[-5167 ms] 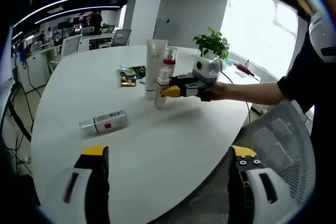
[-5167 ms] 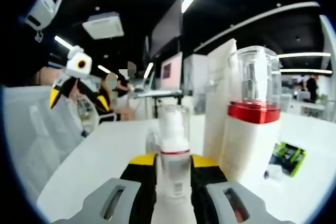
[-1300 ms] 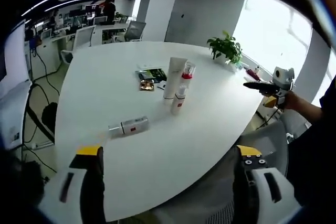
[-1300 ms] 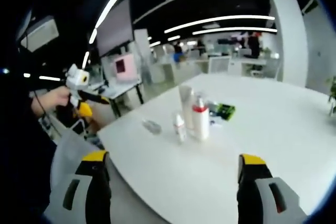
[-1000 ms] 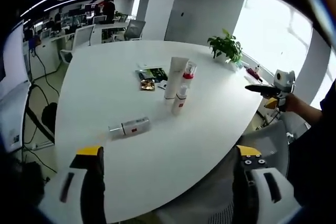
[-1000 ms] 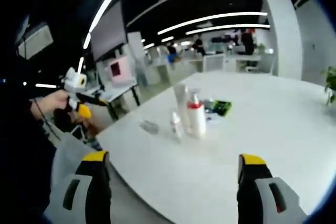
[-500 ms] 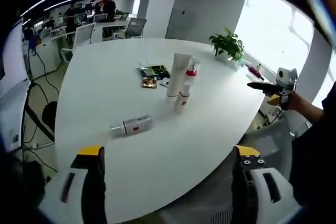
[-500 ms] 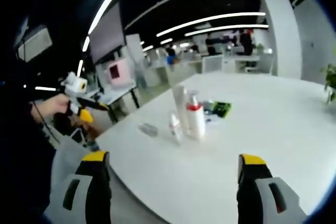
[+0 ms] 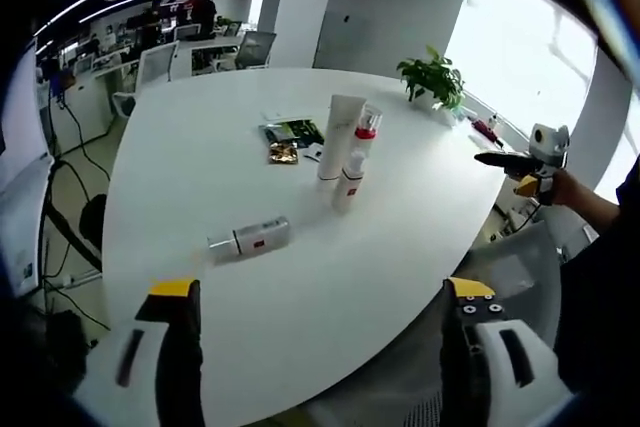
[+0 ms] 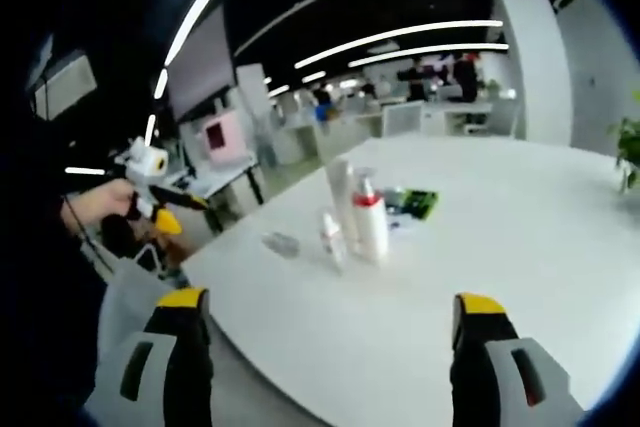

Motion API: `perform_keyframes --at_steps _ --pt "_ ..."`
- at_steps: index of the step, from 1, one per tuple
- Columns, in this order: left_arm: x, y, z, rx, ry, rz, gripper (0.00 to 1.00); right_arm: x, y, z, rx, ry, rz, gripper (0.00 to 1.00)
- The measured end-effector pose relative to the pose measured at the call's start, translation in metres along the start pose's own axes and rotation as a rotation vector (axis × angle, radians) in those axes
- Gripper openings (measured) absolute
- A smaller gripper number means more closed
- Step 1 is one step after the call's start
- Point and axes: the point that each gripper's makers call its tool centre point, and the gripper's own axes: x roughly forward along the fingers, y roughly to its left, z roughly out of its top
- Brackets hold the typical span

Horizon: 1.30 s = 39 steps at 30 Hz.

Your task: Arrange the skincare products in the storage area until every visible bottle or jar stands upright without overlapping.

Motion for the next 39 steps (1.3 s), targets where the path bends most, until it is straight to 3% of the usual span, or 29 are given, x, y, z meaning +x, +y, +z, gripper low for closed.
perform_keyframes --at_steps 7,14,19,27,39 --pt "0.005 -0.001 -0.001 0.007 0.008 -0.013 0.93 -0.004 -0.003 -0.004 0.009 0.006 -0.017 0.98" --pt "0.014 0.012 0.002 0.026 -0.003 -0.006 0.88 -0.004 -0.002 -0.004 0.017 0.003 -0.025 0.98" --pt "0.023 0.023 -0.007 0.099 0.061 0.011 0.87 -0.005 -0.004 -0.007 0.025 0.005 -0.032 0.97" --pt "0.033 0.036 0.000 0.087 0.050 0.017 0.84 -0.007 -0.007 -0.010 0.038 0.010 -0.047 0.97" --pt "0.052 0.056 0.003 0.141 0.093 0.021 0.82 -0.004 -0.009 -0.013 0.044 0.029 -0.054 0.97"
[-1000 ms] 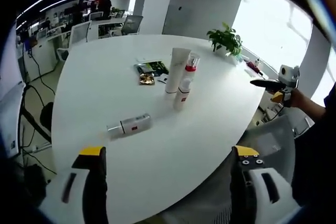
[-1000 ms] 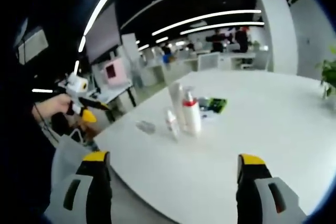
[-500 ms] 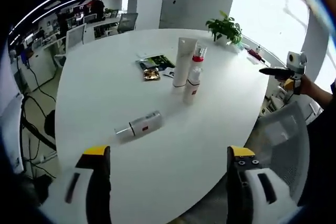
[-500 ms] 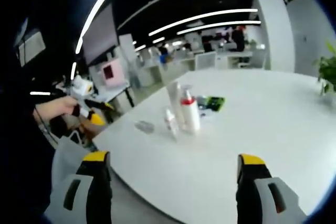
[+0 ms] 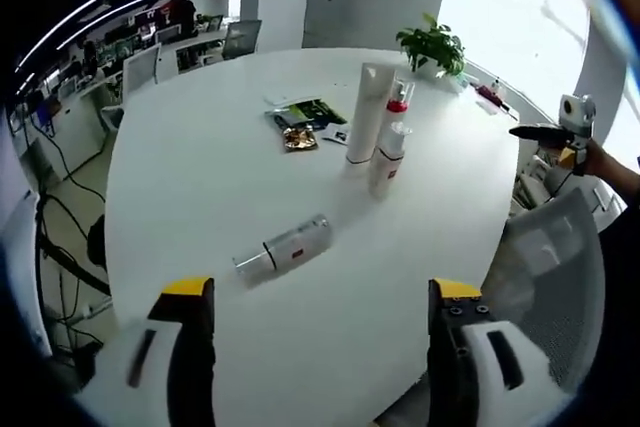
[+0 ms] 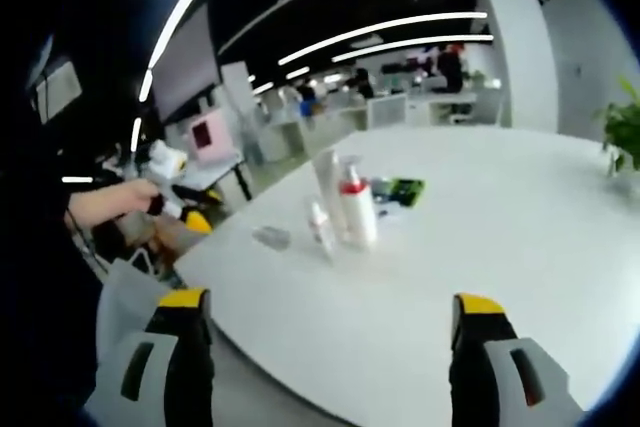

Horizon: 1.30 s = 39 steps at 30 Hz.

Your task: Arrange the skincare products in the storage area until every visible bottle or jar stands upright without overlapping.

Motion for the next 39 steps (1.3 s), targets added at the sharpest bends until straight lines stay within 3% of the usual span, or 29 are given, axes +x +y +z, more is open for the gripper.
perform_keyframes --at_steps 11,26,39 --pt "0.022 0.015 -0.002 0.120 0.077 -0.024 0.78 0.006 0.002 -0.003 0.012 0.016 -0.003 0.97" --pt "0.055 0.031 0.003 0.115 0.099 -0.057 0.68 0.016 -0.005 -0.009 0.034 0.041 -0.005 0.96" --pt "0.080 0.045 -0.003 0.142 0.146 -0.086 0.63 0.025 -0.011 -0.010 0.041 0.059 -0.001 0.96"
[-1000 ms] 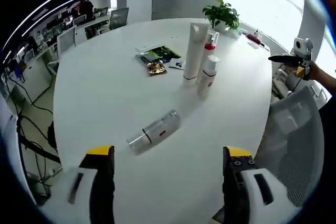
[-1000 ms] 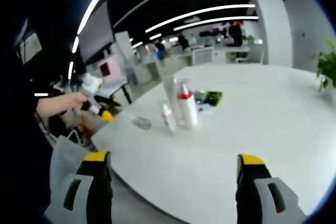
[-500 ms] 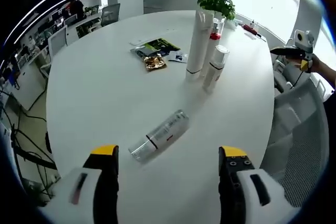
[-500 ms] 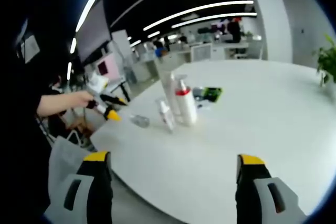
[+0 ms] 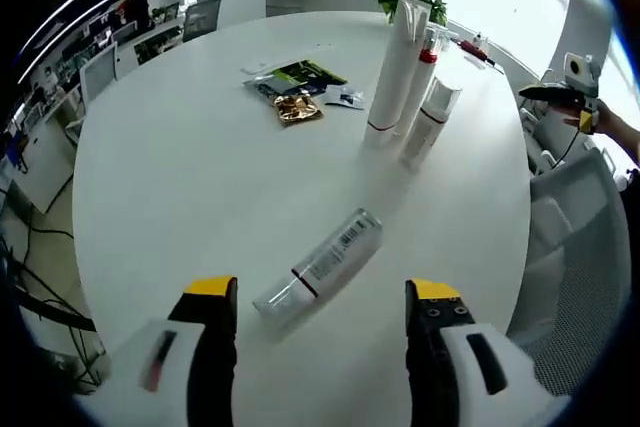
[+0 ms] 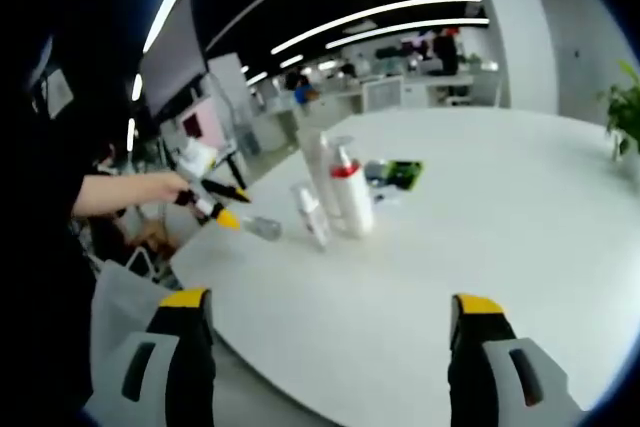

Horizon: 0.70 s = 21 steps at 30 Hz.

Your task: Arrange the skincare products in the storage area until every visible bottle or jar stands upright without overlapping.

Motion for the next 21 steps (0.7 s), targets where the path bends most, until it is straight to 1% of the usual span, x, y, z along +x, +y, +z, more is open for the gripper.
perform_keyframes --at_steps 2,5,8,12,17,21 --pt "0.004 0.002 -0.002 -0.003 0.001 0.002 0.64 0.001 -0.001 -0.001 -0.003 0.005 0.001 0.96" --pt "0.009 0.003 -0.004 0.007 0.003 -0.003 0.61 0.001 -0.003 -0.001 0.000 0.005 -0.002 0.96" --pt "0.013 0.004 -0.008 0.019 0.017 -0.004 0.56 0.000 -0.004 -0.001 0.005 0.006 -0.003 0.95" --pt "0.017 0.004 -0.009 0.019 0.013 -0.011 0.51 0.000 -0.007 -0.003 0.008 0.013 -0.008 0.94" --pt "0.025 0.004 -0.013 0.066 0.039 -0.007 0.42 0.003 -0.006 0.000 0.011 0.008 -0.004 0.94" --pt "0.026 0.003 -0.013 0.064 0.034 -0.012 0.37 0.006 -0.004 0.000 0.009 0.011 0.002 0.93"
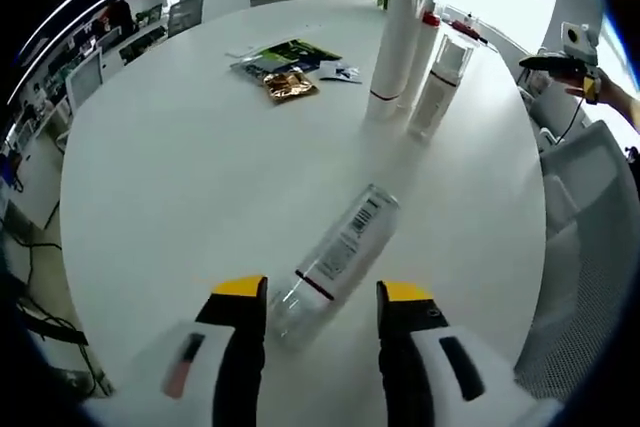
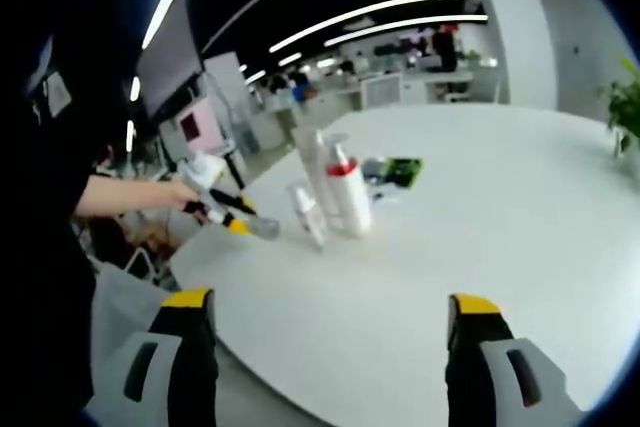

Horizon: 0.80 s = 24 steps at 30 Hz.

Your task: Arrange the skincare products in the storage area until every visible bottle or jar stands upright without overlapping.

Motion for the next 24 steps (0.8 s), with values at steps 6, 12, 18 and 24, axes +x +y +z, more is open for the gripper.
perform_keyframes --at_steps 6,12,18,24 --pt "0.002 0.001 -0.006 0.014 0.026 0.009 0.30 0.001 0.000 0.000 0.003 0.003 0.000 0.93" --pt "0.003 0.003 -0.011 0.000 0.037 0.017 0.16 0.001 -0.002 -0.001 0.009 0.004 -0.004 0.93" --pt "0.004 0.005 -0.010 -0.007 0.026 0.034 0.16 0.002 0.000 -0.001 0.007 0.006 -0.001 0.92" --pt "0.003 0.005 -0.008 -0.007 0.011 0.038 0.16 0.003 0.000 0.001 0.005 0.003 0.001 0.92"
